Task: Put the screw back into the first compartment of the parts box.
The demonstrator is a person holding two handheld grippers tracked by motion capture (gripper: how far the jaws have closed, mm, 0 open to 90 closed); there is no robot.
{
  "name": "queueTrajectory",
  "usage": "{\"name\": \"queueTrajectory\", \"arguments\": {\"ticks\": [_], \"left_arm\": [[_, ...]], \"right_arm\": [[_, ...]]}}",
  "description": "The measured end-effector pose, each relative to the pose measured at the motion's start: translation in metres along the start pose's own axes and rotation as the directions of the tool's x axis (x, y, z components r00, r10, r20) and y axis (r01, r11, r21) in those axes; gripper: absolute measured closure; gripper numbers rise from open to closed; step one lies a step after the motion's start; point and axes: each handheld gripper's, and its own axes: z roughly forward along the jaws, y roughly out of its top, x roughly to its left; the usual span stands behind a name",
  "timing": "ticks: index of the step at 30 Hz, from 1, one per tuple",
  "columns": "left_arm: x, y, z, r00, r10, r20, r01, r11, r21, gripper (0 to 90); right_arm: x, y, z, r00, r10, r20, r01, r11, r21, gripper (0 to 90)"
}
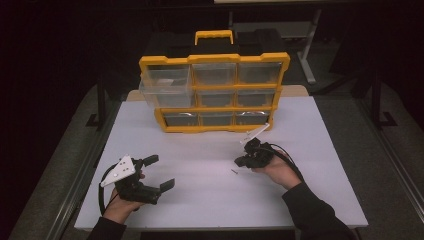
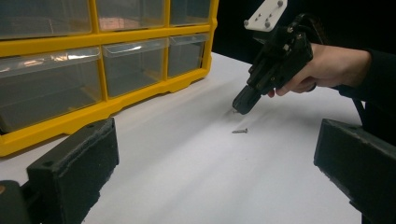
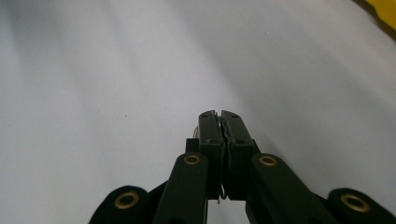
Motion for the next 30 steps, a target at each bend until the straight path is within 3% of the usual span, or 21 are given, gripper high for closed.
{"name": "queueTrajectory", "arguments": {"ticks": [10, 30], "left_arm": [[0.0, 0.0, 0.0, 1.0, 0.0, -0.001, 0.0, 1.0, 0.002, 0.0], [0.001, 0.0, 0.0, 1.0, 0.006, 0.001, -0.006, 1.0, -0.001, 0.0]], "right_arm": [[0.002, 0.008, -0.013, 0.9999, 0.014, -0.005, -0.014, 1.0, -0.017, 88.0], [0.006, 0.032, -0.036, 0.9998, -0.013, -0.018, 0.012, 0.998, -0.062, 87.9]]}}
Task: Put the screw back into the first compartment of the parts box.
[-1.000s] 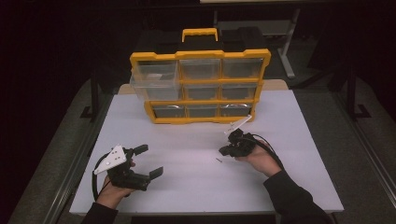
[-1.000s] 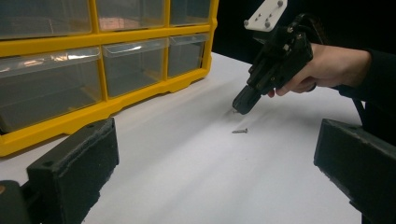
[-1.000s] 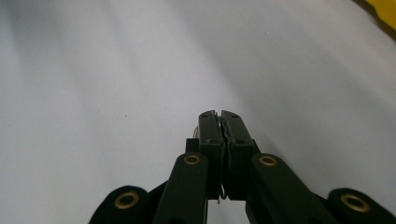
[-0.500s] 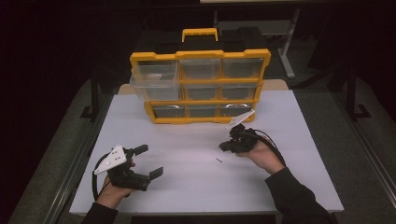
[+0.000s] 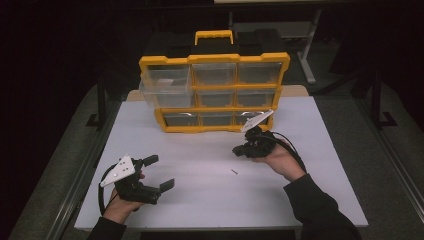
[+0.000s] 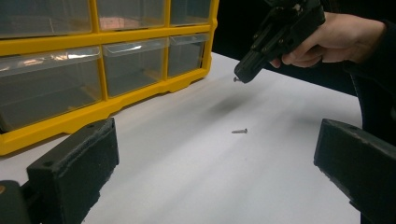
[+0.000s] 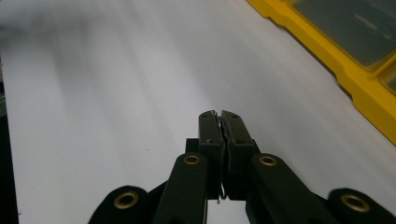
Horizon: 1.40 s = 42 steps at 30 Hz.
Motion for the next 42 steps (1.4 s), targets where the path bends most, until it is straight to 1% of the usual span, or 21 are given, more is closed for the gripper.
{"name": "queueTrajectory", "arguments": {"ticks": [5, 7, 11, 12, 15, 19, 21, 24, 28, 29, 31, 32, 33, 34, 35, 36, 37, 39, 41, 42], "left_arm": [[0.0, 0.0, 0.0, 1.0, 0.0, 0.0, 0.0, 1.0, 0.0, 0.0], [0.0, 0.0, 0.0, 1.0, 0.001, -0.001, -0.001, 1.0, -0.001, 0.0], [0.0, 0.0, 0.0, 1.0, 0.0, -0.001, 0.0, 1.0, 0.001, 0.0], [0.0, 0.0, 0.0, 1.0, 0.001, -0.001, -0.001, 1.0, 0.001, 0.0], [0.0, 0.0, 0.0, 1.0, 0.0, -0.001, 0.0, 1.0, 0.001, 0.0], [0.0, 0.0, 0.0, 1.0, -0.001, 0.0, 0.001, 1.0, 0.0, 0.0], [0.0, 0.0, 0.0, 1.0, -0.001, 0.0, 0.001, 1.0, 0.0, 0.0], [0.0, 0.0, 0.0, 1.0, -0.001, 0.0, 0.001, 1.0, 0.002, 0.0], [-0.001, 0.0, 0.0, 1.0, -0.001, 0.001, 0.001, 1.0, 0.002, 0.0], [-0.001, 0.0, 0.0, 1.0, -0.001, 0.001, 0.001, 1.0, 0.002, 0.0], [-0.001, 0.0, 0.0, 1.0, 0.0, 0.001, 0.0, 1.0, 0.002, 0.0], [-0.001, 0.0, 0.0, 1.0, 0.0, 0.001, 0.0, 1.0, 0.003, 0.0], [-0.001, 0.0, 0.0, 1.0, 0.0, 0.001, 0.0, 1.0, 0.002, 0.0], [-0.001, 0.0, 0.0, 1.0, 0.0, 0.001, 0.0, 1.0, 0.003, 0.0], [-0.001, 0.0, 0.0, 1.0, 0.0, 0.001, 0.0, 1.0, 0.003, 0.0], [-0.001, 0.0, 0.0, 1.0, 0.0, 0.001, 0.0, 1.0, 0.002, 0.0], [-0.001, 0.0, 0.0, 1.0, 0.0, 0.001, 0.0, 1.0, 0.003, 0.0], [-0.001, 0.0, 0.0, 1.0, 0.0, 0.002, 0.0, 1.0, 0.002, 0.0], [-0.001, 0.0, 0.0, 1.0, -0.001, 0.002, 0.001, 1.0, 0.0, 0.0], [-0.001, 0.0, 0.0, 1.0, 0.0, 0.002, 0.0, 1.0, 0.0, 0.0]], "right_arm": [[0.002, 0.006, -0.003, 1.0, -0.009, 0.0, 0.009, 1.0, -0.004, 87.9], [0.002, 0.008, -0.005, 0.9998, -0.019, 0.005, 0.019, 1.0, -0.003, 87.9], [0.003, 0.014, -0.009, 0.9997, -0.022, 0.006, 0.022, 1.0, -0.007, 87.9], [0.003, 0.016, -0.01, 0.9995, -0.031, 0.008, 0.031, 0.999, -0.008, 87.9], [0.003, 0.02, -0.013, 0.9991, -0.04, 0.013, 0.04, 0.999, -0.01, 87.9], [0.005, 0.027, -0.018, 0.9991, -0.043, 0.005, 0.043, 0.999, -0.021, 87.9], [0.005, 0.03, -0.02, 0.9989, -0.045, -0.01, 0.045, 0.998, -0.034, 87.9], [0.006, 0.037, -0.024, 0.9978, -0.067, -0.004, 0.067, 0.997, -0.039, 87.9], [0.009, 0.044, -0.028, 0.9975, -0.07, -0.009, 0.07, 0.997, -0.042, 87.9], [0.009, 0.046, -0.028, 0.9963, -0.086, -0.005, 0.086, 0.995, -0.047, 87.9], [0.009, 0.049, -0.03, 0.9957, -0.092, -0.003, 0.092, 0.995, -0.043, 87.9], [0.009, 0.051, -0.031, 0.9945, -0.105, 0.003, 0.105, 0.993, -0.045, 87.9], [0.009, 0.053, -0.031, 0.9946, -0.104, -0.001, 0.103, 0.993, -0.048, 87.9], [0.008, 0.055, -0.032, 0.9918, -0.128, -0.001, 0.128, 0.99, -0.053, 87.9], [0.008, 0.056, -0.032, 0.9908, -0.135, 0.002, 0.135, 0.989, -0.055, 87.9], [0.01, 0.058, -0.034, 0.9936, -0.113, 0.0, 0.113, 0.992, -0.049, 87.9], [0.011, 0.06, -0.035, 0.9941, -0.108, -0.006, 0.108, 0.993, -0.052, 87.9], [0.011, 0.063, -0.036, 0.992, -0.126, -0.001, 0.126, 0.991, -0.054, 87.9], [0.013, 0.066, -0.037, 0.993, -0.118, -0.01, 0.117, 0.991, -0.061, 87.9], [0.012, 0.067, -0.038, 0.9918, -0.128, -0.007, 0.127, 0.99, -0.061, 87.9]]}}
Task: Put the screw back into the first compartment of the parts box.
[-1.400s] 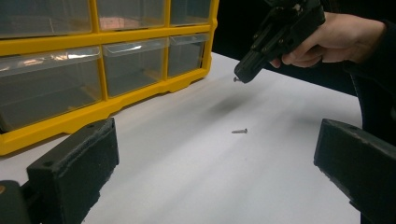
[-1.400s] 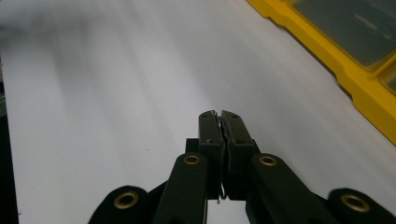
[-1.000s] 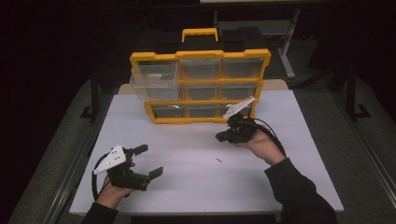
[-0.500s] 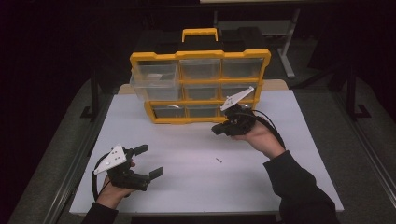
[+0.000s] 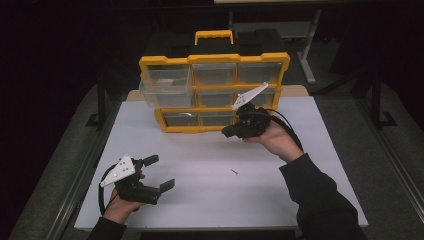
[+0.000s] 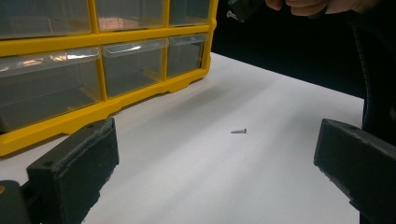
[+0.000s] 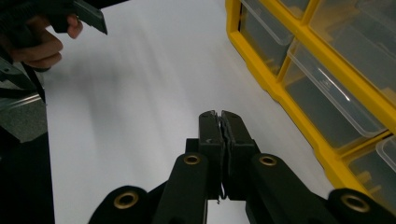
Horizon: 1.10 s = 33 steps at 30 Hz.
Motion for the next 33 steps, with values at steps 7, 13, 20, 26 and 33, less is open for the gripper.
{"name": "queueTrajectory", "arguments": {"ticks": [7, 13, 20, 26, 33], "left_arm": [[0.0, 0.0, 0.0, 1.0, -0.001, 0.0, 0.001, 1.0, -0.002, 0.0], [0.0, 0.0, 0.0, 1.0, -0.001, 0.0, 0.001, 1.0, 0.001, 0.0], [0.0, 0.0, 0.0, 1.0, -0.002, 0.0, 0.002, 1.0, -0.003, 0.0], [0.0, 0.001, 0.0, 1.0, 0.004, 0.002, -0.004, 1.0, -0.002, 0.0], [0.0, 0.001, 0.0, 1.0, 0.0, 0.003, 0.0, 1.0, -0.004, 0.0]], "right_arm": [[0.002, 0.01, -0.004, 1.0, 0.0, -0.002, 0.0, 1.0, -0.005, 87.9], [0.003, 0.021, -0.009, 0.9999, -0.015, 0.002, 0.015, 1.0, -0.015, 87.9], [0.005, 0.036, -0.015, 0.9994, -0.034, 0.007, 0.034, 0.999, -0.032, 87.9], [0.005, 0.045, -0.019, 0.9992, -0.04, 0.005, 0.04, 0.998, -0.04, 87.9], [0.005, 0.055, -0.025, 0.9989, -0.045, 0.011, 0.046, 0.997, -0.056, 87.9]]}}
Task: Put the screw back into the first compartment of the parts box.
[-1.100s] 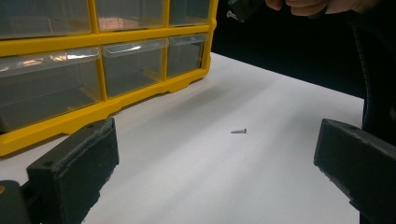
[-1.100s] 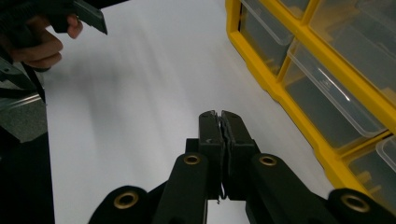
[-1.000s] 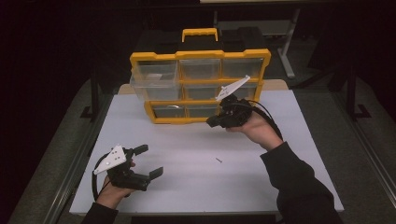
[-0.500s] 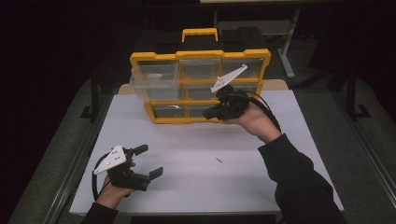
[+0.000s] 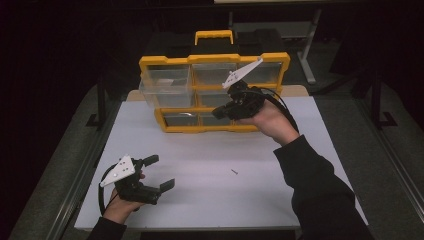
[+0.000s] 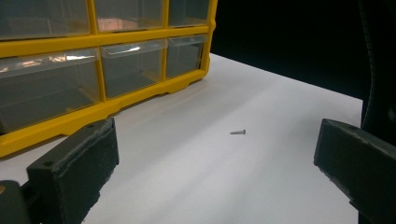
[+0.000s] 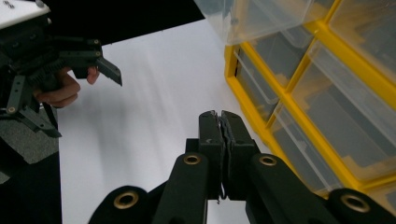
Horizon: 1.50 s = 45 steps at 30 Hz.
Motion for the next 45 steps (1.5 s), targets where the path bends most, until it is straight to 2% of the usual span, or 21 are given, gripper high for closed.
{"name": "queueTrajectory", "arguments": {"ticks": [2, 5, 14, 15, 16, 18, 28, 30, 31, 32, 38, 39, 40, 45], "left_arm": [[0.0, 0.0, 0.0, 1.0, 0.003, 0.001, -0.003, 1.0, -0.004, 0.0], [0.0, 0.0, 0.0, 1.0, 0.007, 0.0, -0.007, 1.0, -0.002, 0.0], [0.0, 0.0, 0.0, 1.0, 0.005, 0.002, -0.005, 1.0, -0.007, 0.0], [0.0, 0.0, 0.0, 1.0, 0.006, 0.003, -0.006, 1.0, -0.007, 0.0], [0.0, 0.0, 0.0, 1.0, 0.006, 0.003, -0.006, 1.0, -0.008, 0.0], [0.0, 0.0, 0.0, 1.0, 0.001, 0.003, -0.001, 1.0, -0.007, 0.0], [0.0, 0.001, 0.0, 1.0, 0.007, 0.001, -0.007, 1.0, 0.001, 0.0], [0.0, 0.001, -0.001, 1.0, 0.01, 0.001, -0.01, 0.9999, 0.002, 0.0], [0.0, 0.001, -0.001, 1.0, 0.009, 0.002, -0.009, 1.0, 0.002, 0.0], [0.0, 0.001, -0.001, 1.0, 0.009, 0.001, -0.009, 1.0, 0.002, 0.0], [0.0, 0.001, -0.001, 1.0, 0.009, 0.002, -0.009, 1.0, 0.002, 0.0], [0.0, 0.001, -0.001, 1.0, 0.008, 0.001, -0.008, 1.0, 0.002, 0.0], [0.0, 0.001, -0.001, 1.0, 0.007, 0.001, -0.007, 1.0, 0.002, 0.0], [0.001, 0.001, -0.001, 0.9998, 0.018, 0.0, -0.018, 0.9998, 0.01, 0.0]], "right_arm": [[-0.002, 0.002, -0.001, 0.9997, -0.024, 0.006, 0.024, 1.0, -0.011, 87.9], [-0.001, 0.007, -0.004, 1.0, 0.003, 0.003, -0.003, 1.0, -0.017, 87.9], [-0.003, 0.021, -0.009, 0.9999, -0.007, 0.007, 0.007, 0.999, -0.037, 87.9], [-0.004, 0.022, -0.009, 0.9997, -0.023, 0.011, 0.024, 0.999, -0.042, 87.9], [-0.003, 0.024, -0.01, 1.0, -0.007, 0.006, 0.007, 0.999, -0.042, 87.9], [-0.005, 0.026, -0.01, 0.9994, -0.033, 0.012, 0.034, 0.998, -0.05, 87.9], [-0.005, 0.042, -0.016, 0.9992, -0.036, 0.017, 0.037, 0.996, -0.077, 87.9], [-0.004, 0.046, -0.017, 0.9997, -0.018, 0.015, 0.019, 0.997, -0.079, 87.9], [-0.005, 0.048, -0.017, 0.9992, -0.035, 0.02, 0.037, 0.996, -0.084, 87.9], [-0.003, 0.049, -0.018, 0.9998, -0.015, 0.017, 0.016, 0.997, -0.079, 87.9], [-0.004, 0.058, -0.019, 0.999, -0.036, 0.027, 0.039, 0.994, -0.1, 87.9], [-0.003, 0.06, -0.02, 0.9996, -0.019, 0.021, 0.021, 0.995, -0.1, 87.9], [-0.004, 0.061, -0.02, 0.9992, -0.03, 0.024, 0.032, 0.994, -0.103, 87.9], [-0.003, 0.07, -0.02, 0.9993, -0.028, 0.024, 0.031, 0.993, -0.113, 87.9]]}}
